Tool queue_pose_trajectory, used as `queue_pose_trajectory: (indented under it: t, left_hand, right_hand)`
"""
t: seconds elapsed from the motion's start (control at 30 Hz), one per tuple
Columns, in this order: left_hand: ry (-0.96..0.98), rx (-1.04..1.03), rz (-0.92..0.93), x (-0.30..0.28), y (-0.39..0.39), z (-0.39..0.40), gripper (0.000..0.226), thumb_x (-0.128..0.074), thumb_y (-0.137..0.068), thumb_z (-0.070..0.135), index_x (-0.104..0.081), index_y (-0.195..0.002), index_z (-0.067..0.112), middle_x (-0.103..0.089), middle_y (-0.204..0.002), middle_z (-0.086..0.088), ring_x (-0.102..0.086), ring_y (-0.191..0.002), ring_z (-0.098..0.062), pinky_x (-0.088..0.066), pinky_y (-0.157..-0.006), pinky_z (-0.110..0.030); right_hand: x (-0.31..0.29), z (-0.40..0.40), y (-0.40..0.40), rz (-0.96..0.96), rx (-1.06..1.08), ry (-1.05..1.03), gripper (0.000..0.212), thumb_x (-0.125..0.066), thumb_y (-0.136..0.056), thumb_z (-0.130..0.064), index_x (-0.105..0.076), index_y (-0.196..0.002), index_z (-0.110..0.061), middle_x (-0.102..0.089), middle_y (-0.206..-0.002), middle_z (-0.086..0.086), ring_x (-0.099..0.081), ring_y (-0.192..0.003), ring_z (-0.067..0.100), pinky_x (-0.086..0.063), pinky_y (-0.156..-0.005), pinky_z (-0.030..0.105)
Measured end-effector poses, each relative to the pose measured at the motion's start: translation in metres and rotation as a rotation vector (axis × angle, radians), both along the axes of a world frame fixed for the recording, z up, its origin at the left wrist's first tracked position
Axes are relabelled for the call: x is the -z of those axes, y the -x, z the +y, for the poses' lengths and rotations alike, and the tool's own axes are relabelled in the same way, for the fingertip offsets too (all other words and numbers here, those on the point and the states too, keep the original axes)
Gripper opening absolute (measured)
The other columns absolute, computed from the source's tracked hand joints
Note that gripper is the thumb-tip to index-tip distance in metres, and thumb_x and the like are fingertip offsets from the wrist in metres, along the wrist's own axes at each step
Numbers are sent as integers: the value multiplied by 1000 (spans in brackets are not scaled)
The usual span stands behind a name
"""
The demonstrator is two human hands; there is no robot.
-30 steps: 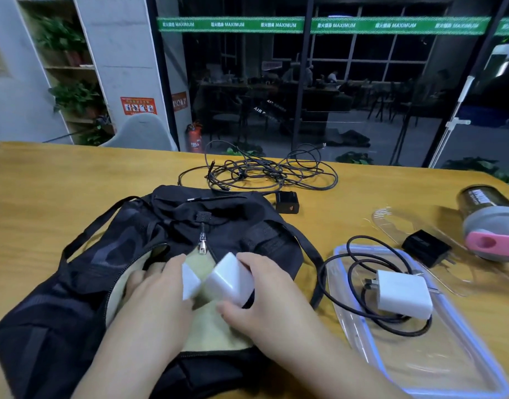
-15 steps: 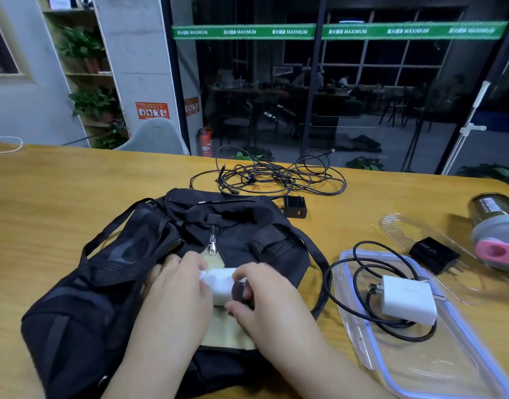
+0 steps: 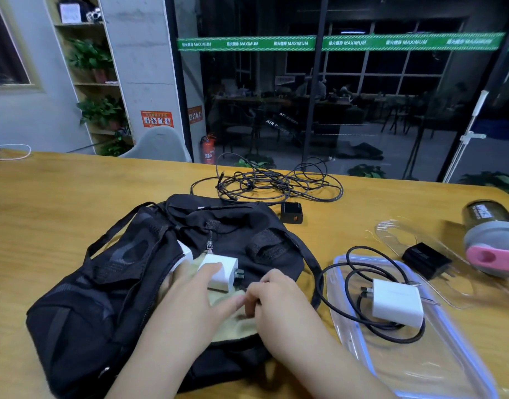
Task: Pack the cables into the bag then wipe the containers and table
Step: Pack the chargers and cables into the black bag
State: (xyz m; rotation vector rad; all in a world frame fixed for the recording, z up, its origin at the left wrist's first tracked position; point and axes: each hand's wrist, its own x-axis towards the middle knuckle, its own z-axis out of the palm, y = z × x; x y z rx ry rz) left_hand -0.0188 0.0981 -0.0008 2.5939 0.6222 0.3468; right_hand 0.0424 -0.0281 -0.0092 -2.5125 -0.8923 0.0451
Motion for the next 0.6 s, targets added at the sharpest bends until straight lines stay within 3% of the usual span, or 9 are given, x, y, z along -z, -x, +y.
queue_pose_trajectory:
  t: [0.07,0.17,0.23,0.33,0.47,0.6]
  left_hand:
    - [9,-5,-13,0,-1,0,51,-58,-75,63,-43,-119,42,-24,-145,6,-26,-132,-20,-35,-94,-30]
    - [24,-1,-50,2,-3,3,37,-60,-75,60,-45,-99,36,-36,-127,10,-38,-114,-17,-41,-79,-28]
    - [-3,4,-74,4,-4,4,33,-59,-77,57,-44,-98,36,-39,-118,14,-37,-112,-15,-39,-77,-27]
    - [-22,1,-112,4,-7,3,28,-56,-83,52,-49,-106,38,-34,-135,14,-27,-129,-12,-37,-90,-26]
    - [-43,24,-143,-3,-12,1,36,-51,-90,40,-48,-126,36,-28,-145,13,-27,-132,-8,-32,-98,-23]
    - [-153,-17,-47,-21,-37,16,45,-44,-96,28,-32,-139,26,-22,-151,4,-23,-138,-16,-24,-107,-27]
  right_hand:
    - [-2,0,-2,17,40,48,27,-40,-89,-3,-62,-96,-18,-40,-106,1,-40,-101,19,-36,-74,21]
    - [-7,-1,-1,18,126,41,15,-36,-88,1,-36,-91,-14,-28,-98,1,-34,-76,14,-25,-52,18]
    - [-10,-2,1,15,145,-16,20,-35,-89,0,-28,-92,-18,-25,-99,0,-28,-65,8,-25,-50,19]
    - [-17,-1,4,3,112,-89,18,-35,-92,-4,-31,-101,-19,-24,-101,0,-38,-77,13,-29,-54,18]
    - [-17,-5,3,-72,51,-168,36,-37,-96,-23,-38,-132,-23,-29,-108,-6,-43,-101,11,-32,-74,17]
    - [-38,-21,-21,-81,36,-197,30,-41,-97,-33,-58,-120,-32,-50,-113,-11,-41,-115,8,-36,-92,20]
